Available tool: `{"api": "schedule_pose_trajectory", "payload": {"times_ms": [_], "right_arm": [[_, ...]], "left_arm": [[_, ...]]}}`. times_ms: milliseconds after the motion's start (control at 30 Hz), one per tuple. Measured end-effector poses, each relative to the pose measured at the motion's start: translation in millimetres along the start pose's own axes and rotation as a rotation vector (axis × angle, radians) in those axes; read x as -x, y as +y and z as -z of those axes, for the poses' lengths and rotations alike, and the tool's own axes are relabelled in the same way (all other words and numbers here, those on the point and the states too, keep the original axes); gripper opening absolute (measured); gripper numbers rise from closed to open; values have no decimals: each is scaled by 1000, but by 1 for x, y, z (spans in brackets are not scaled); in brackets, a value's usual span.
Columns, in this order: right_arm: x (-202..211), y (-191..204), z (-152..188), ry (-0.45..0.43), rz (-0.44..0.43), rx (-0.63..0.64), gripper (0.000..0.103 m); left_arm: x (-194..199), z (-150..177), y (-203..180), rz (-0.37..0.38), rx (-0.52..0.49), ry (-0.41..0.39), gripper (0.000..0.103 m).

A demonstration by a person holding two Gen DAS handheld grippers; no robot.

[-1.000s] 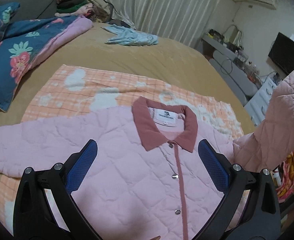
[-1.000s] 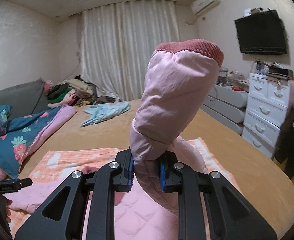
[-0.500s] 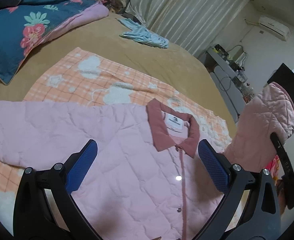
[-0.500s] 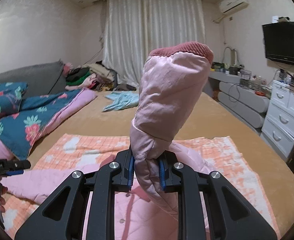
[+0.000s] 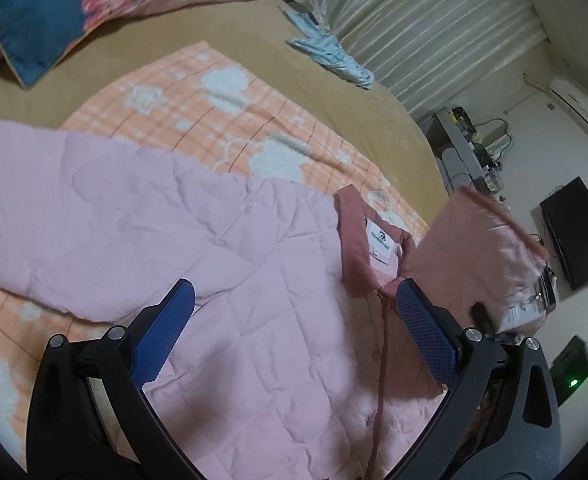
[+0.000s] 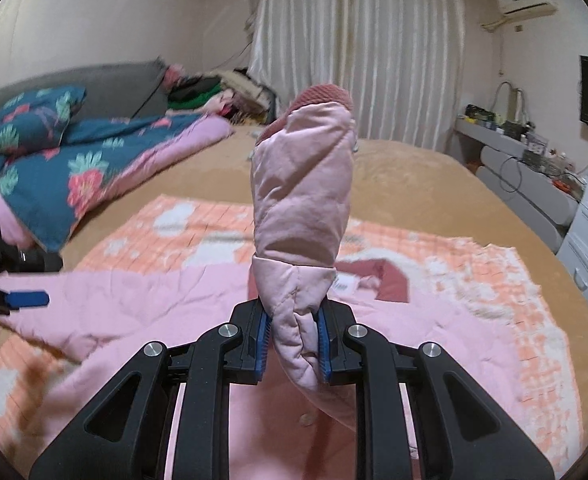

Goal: Fold large clothes
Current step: 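Grasp the cuff with the left gripper while the right gripper releases it, then lay the cuff on the jacket front with the left gripper and open it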

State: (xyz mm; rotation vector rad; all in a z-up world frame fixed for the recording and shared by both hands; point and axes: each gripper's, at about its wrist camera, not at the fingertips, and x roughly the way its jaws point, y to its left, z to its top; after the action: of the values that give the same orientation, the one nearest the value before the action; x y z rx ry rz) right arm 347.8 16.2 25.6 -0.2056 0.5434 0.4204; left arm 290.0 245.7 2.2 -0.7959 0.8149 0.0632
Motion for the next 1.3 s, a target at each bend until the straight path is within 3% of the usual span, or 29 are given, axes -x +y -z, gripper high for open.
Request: {"api": "schedule_pose_trajectory", "payload": {"times_ms": [267,367,467,500,633,767,867,1000,1067,1100,1300], "right_arm": [[-39,37,42,116,-59,42,27],[-46,53,56,153,-91,72,37],[-54,70,70,209,-134,114,50],[-56,76,75,231,-146,136,57],[-48,85,88,279,-230,172,84],[-20,69,92,274,-270,155,88],[-4,40,98,274,-229,118,89],[11,-13,103,271,-139,-3,89],[19,-43,104,258,-90,-78,89],[24,-59,105,245,-66,-122,89],[38,-130,111,218,61,-288,89]], "left_arm": [[-24,7,11,58,46,51,95],[-34,12,9,78,41,74,95],[-49,21,8,153,49,118,95],[-56,24,7,155,47,134,94],[-75,39,4,149,29,182,93],[-94,54,-2,88,-20,224,89],[-98,61,-10,44,-73,210,88],[-107,66,-21,36,-106,209,42],[-107,69,-31,21,-154,196,33],[-106,70,-39,17,-185,184,21],[-73,57,-50,16,-253,64,15]]}}
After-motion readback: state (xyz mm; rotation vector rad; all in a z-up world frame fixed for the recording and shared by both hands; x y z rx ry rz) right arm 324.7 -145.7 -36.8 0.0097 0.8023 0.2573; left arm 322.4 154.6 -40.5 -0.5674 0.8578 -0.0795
